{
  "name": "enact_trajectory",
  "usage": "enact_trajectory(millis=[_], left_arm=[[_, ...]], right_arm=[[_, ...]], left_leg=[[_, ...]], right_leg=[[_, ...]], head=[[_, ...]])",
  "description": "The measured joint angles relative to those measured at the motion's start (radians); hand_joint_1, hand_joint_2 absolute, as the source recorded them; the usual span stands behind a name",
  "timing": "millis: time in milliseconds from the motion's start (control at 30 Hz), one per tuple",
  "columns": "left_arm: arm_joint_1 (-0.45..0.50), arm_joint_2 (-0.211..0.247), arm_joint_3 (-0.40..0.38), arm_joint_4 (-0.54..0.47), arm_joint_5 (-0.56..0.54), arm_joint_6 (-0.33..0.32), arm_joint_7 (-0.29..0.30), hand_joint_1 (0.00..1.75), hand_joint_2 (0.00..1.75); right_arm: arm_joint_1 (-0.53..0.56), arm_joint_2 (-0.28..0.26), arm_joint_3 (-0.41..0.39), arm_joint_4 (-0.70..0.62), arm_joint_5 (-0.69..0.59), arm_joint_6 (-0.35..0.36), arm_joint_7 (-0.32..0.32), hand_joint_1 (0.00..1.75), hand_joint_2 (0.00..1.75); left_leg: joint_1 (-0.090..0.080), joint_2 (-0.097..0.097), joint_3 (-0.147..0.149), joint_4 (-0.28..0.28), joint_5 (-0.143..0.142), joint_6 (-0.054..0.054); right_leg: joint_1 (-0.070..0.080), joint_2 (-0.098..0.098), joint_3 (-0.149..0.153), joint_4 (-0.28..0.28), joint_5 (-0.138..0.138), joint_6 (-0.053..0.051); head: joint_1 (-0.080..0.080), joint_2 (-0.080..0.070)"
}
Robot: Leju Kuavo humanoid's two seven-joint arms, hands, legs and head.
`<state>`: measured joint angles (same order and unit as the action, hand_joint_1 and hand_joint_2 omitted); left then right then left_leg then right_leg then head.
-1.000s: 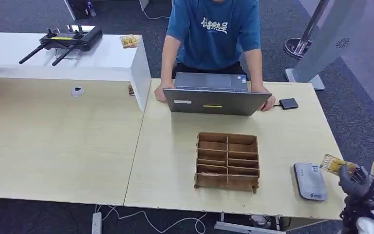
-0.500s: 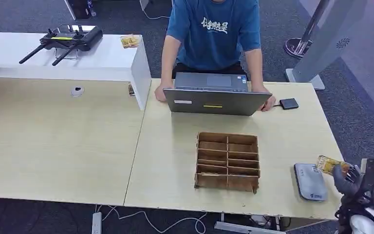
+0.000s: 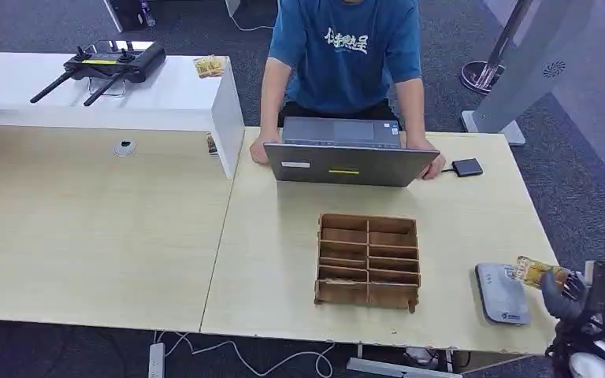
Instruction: Pass the card to the sensor for recognition and then transmit it.
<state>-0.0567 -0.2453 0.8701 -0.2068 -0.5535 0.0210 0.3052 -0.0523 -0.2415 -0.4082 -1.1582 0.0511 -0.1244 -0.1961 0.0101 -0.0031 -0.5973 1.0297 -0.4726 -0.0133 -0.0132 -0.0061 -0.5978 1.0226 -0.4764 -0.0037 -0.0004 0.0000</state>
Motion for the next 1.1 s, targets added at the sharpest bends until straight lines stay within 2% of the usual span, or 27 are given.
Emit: enact_trajectory(millis=[833, 1100], left_arm=[[0.000, 0.000, 0.017, 0.000, 0.008, 0.003, 0.000, 0.00, 0.00], [0.000, 0.000, 0.021, 0.000, 0.011, 0.003, 0.000, 0.00, 0.00]], right_arm=[[0.038, 0.001, 0.000, -0.018, 0.034, 0.024, 0.007, 1.75, 1.75], [0.044, 0.001, 0.000, -0.012, 0.053, 0.052, 0.018, 1.75, 1.75]], left_leg=[[0.000, 0.000, 0.000, 0.000, 0.000, 0.000], [0.000, 0.000, 0.000, 0.000, 0.000, 0.000]], right_leg=[[0.000, 0.000, 0.000, 0.000, 0.000, 0.000], [0.000, 0.000, 0.000, 0.000, 0.000, 0.000]], head=[[0.000, 0.000], [0.000, 0.000]])
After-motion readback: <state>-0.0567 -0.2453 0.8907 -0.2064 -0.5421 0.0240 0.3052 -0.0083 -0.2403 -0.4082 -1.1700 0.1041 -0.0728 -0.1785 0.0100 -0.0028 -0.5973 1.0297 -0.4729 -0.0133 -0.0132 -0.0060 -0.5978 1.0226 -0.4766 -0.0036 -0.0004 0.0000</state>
